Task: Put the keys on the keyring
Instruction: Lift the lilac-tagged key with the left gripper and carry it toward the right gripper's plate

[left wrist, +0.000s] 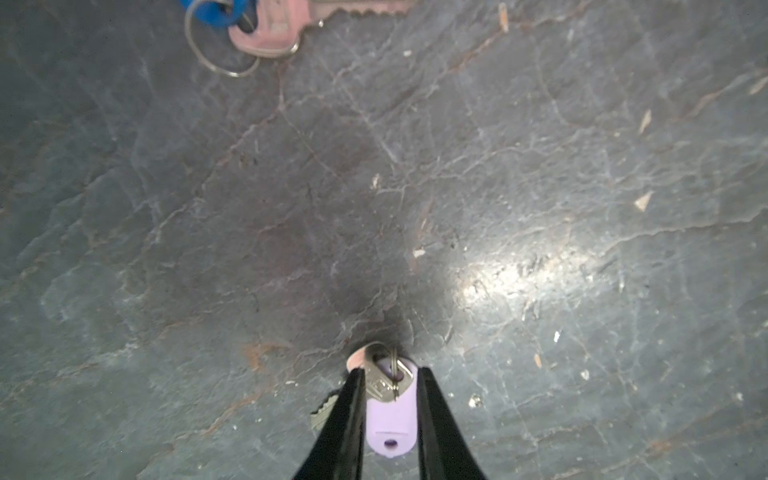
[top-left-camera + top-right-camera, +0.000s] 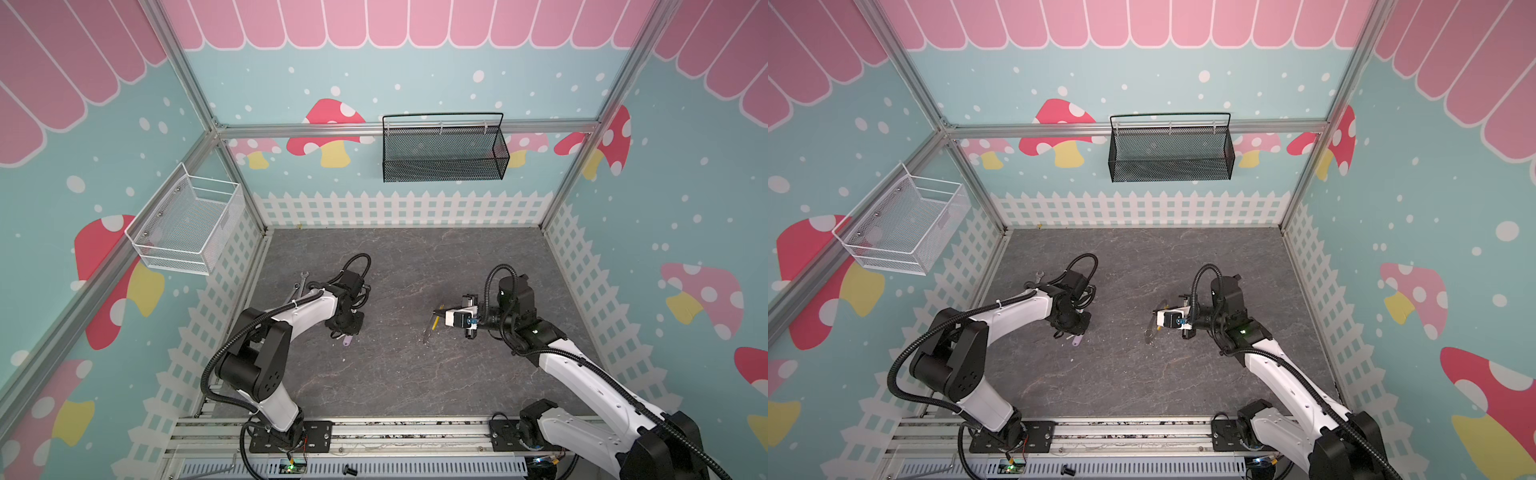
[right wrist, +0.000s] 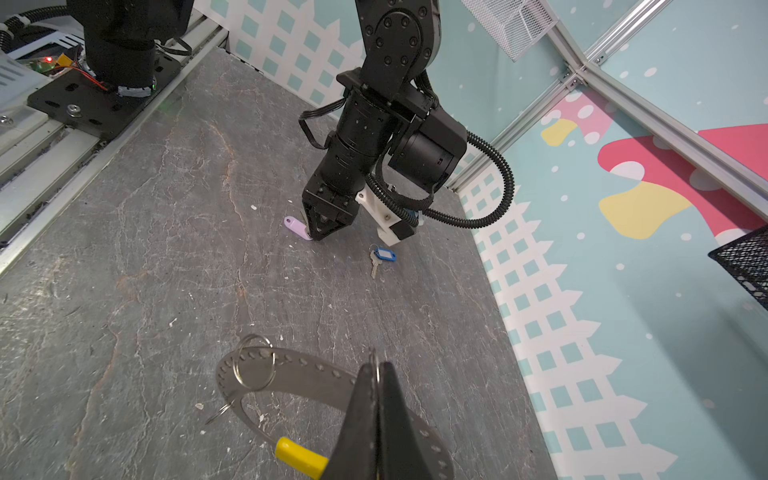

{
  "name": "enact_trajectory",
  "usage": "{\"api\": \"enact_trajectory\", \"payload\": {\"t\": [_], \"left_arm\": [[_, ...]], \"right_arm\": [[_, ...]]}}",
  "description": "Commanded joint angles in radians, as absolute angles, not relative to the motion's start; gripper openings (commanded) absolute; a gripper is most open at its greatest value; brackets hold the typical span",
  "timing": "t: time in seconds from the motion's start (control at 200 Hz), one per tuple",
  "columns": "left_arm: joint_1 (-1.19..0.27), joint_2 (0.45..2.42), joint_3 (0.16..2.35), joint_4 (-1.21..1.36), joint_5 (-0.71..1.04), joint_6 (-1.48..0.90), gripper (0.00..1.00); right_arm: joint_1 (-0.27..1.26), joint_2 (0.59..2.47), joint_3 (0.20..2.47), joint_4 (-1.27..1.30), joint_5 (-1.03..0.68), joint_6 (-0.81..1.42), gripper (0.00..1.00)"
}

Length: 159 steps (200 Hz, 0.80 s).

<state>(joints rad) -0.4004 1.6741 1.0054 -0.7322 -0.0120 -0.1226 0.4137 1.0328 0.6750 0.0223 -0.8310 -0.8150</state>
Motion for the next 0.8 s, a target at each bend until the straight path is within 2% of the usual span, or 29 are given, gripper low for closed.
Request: {"api": "enact_trajectory", "payload": {"t": [0.0,0.59,0.79], "left_arm": [[-0.405,1.698,1.006,-0.748,-0.026,-0.111,0.2],[-0.405,1.734,1.015,-0.753,-0.038,-0.102,0.12],[-0.437,1.714,1.019,-0.754,-0.037,-0.081,0.01]], "right_arm": [[0.418,1.039,0.7,0.012,-0.862,-0.827,0.0],[0.418,1.039,0.701,0.008,-0.862,-0.825,0.0],[0.417,1.04,0.703,0.008,-0.855,-0.818,0.0]]}}
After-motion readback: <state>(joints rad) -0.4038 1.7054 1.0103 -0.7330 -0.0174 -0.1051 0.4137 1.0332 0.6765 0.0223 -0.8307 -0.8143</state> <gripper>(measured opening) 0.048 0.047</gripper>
